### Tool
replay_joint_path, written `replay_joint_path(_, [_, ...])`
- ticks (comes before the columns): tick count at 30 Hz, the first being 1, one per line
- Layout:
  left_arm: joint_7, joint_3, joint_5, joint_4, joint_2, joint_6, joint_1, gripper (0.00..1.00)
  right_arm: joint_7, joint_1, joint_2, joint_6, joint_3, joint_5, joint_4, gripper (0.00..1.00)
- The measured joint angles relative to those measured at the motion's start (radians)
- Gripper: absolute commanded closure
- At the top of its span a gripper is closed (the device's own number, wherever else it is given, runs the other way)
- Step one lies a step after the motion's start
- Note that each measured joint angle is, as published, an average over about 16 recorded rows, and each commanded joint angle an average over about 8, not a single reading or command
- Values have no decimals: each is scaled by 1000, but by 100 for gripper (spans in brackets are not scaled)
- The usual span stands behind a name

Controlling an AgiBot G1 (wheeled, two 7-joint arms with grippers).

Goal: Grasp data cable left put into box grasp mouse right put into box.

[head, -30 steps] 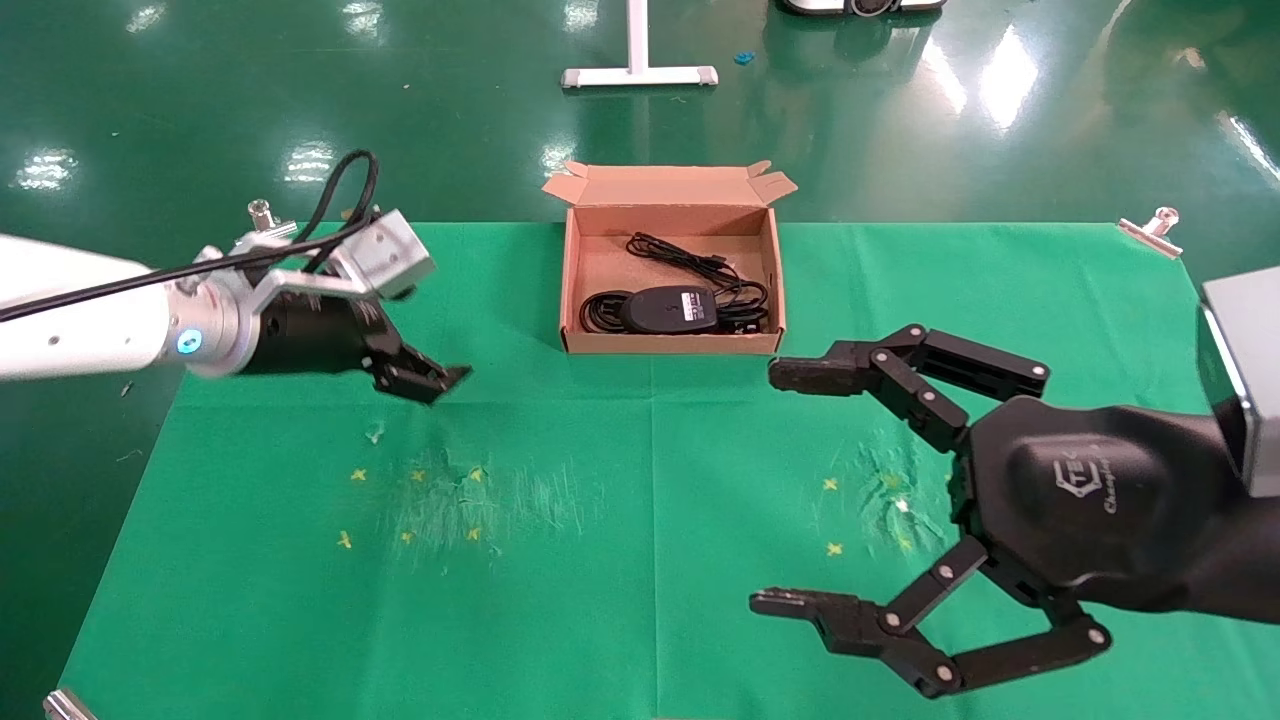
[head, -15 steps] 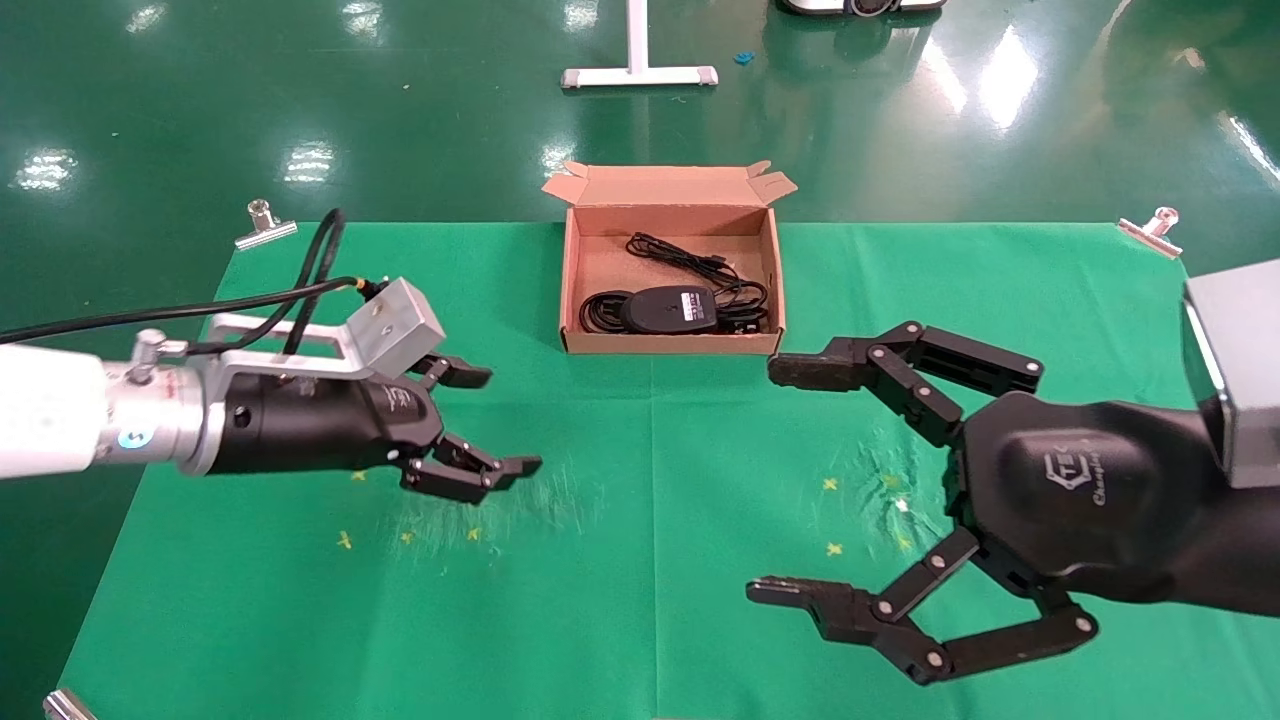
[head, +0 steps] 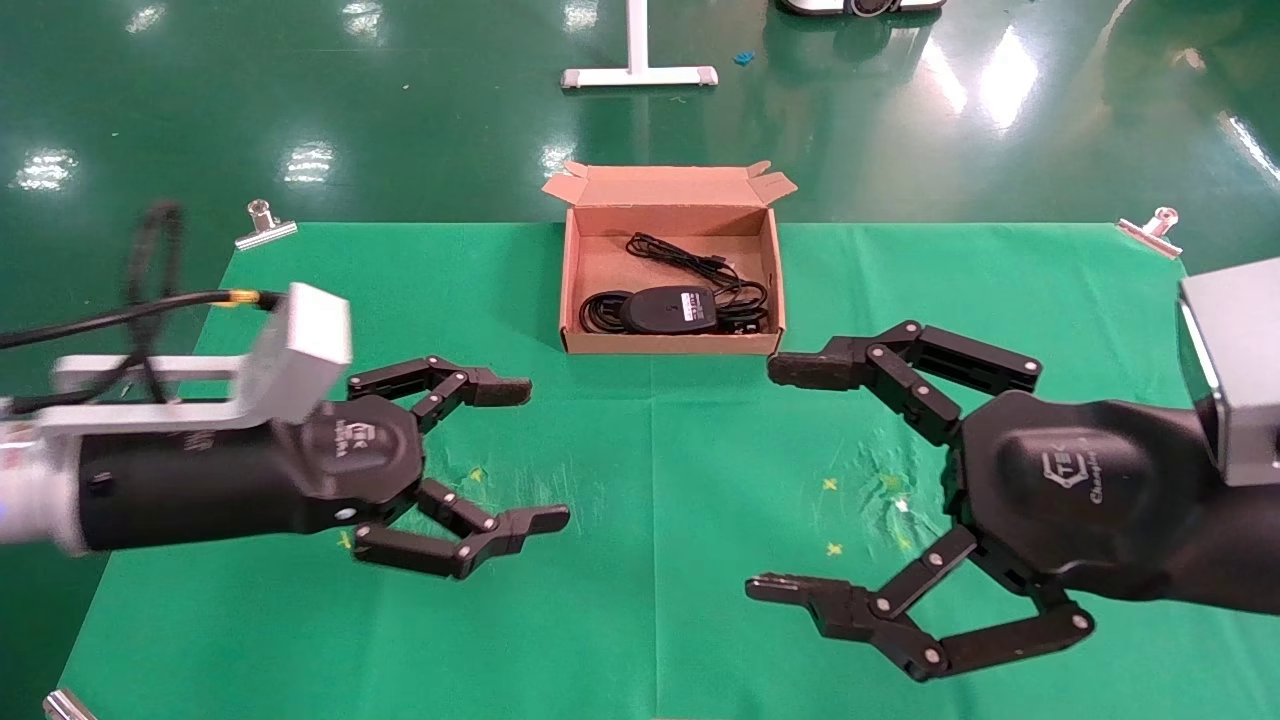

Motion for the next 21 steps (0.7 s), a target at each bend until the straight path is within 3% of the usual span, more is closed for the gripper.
replay_joint_path(11, [150, -175, -254, -35, -57, 120, 133, 0, 0, 0, 1, 0, -1, 1, 0, 0])
replay_joint_path(21, [190, -226, -330, -45, -74, 156, 172, 0, -1, 0, 1, 0, -1, 1, 0, 0])
